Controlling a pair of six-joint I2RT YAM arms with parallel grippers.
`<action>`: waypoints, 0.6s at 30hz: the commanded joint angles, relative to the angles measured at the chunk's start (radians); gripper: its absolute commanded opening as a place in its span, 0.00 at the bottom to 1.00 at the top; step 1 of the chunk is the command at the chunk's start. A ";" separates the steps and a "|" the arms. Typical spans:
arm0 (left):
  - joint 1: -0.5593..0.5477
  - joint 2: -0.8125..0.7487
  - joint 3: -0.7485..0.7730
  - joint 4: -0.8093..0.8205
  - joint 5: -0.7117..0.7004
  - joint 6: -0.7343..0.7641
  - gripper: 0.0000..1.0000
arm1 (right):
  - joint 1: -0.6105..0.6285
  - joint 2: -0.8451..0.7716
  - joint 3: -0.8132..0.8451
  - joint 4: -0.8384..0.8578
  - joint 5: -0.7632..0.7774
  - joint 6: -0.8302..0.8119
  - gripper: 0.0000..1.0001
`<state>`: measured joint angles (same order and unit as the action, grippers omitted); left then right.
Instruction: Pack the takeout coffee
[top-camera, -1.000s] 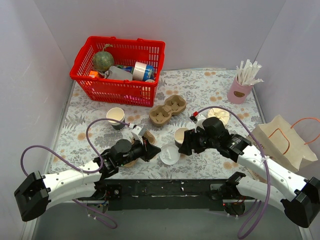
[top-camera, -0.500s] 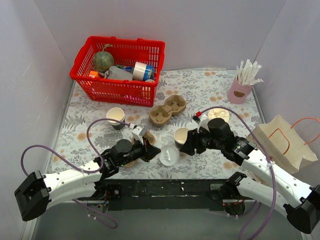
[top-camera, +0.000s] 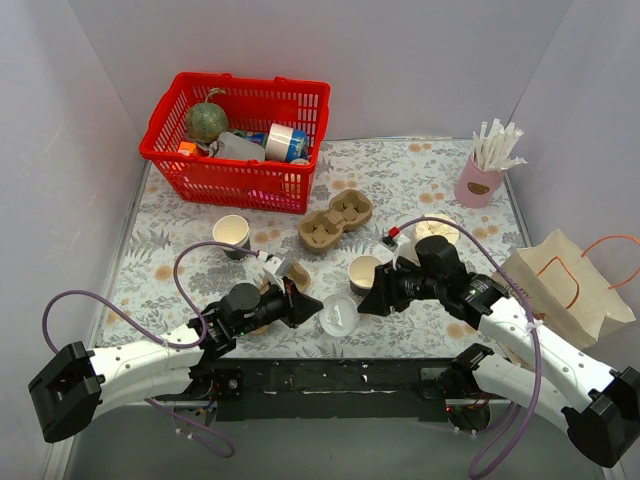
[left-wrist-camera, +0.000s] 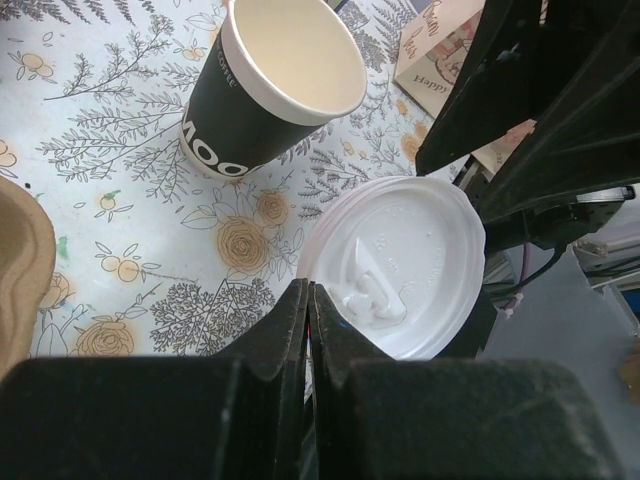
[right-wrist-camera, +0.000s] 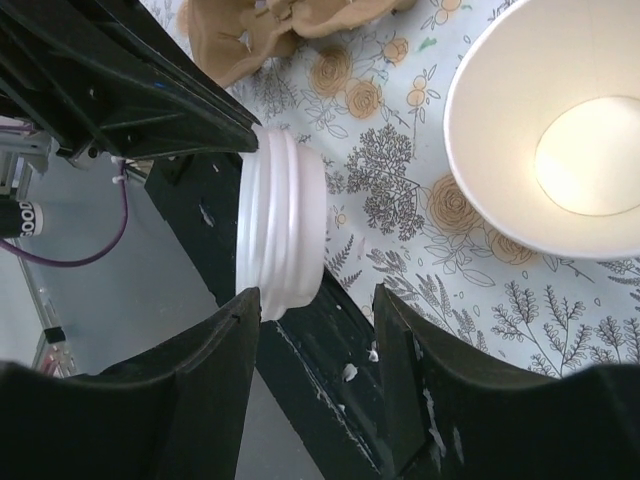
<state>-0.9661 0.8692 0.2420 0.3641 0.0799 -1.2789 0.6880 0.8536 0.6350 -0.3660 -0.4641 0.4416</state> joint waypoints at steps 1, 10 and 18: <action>-0.003 -0.012 -0.003 0.036 0.018 0.003 0.00 | -0.010 0.012 -0.020 0.045 -0.053 0.003 0.57; -0.005 -0.010 -0.013 0.058 0.021 -0.004 0.00 | -0.016 0.021 -0.044 0.029 0.019 -0.014 0.56; -0.005 0.054 -0.030 0.088 0.055 -0.034 0.00 | -0.018 0.033 -0.116 0.081 0.108 -0.014 0.53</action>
<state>-0.9661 0.8948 0.2344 0.4038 0.1024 -1.2922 0.6743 0.8974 0.5453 -0.3443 -0.4259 0.4404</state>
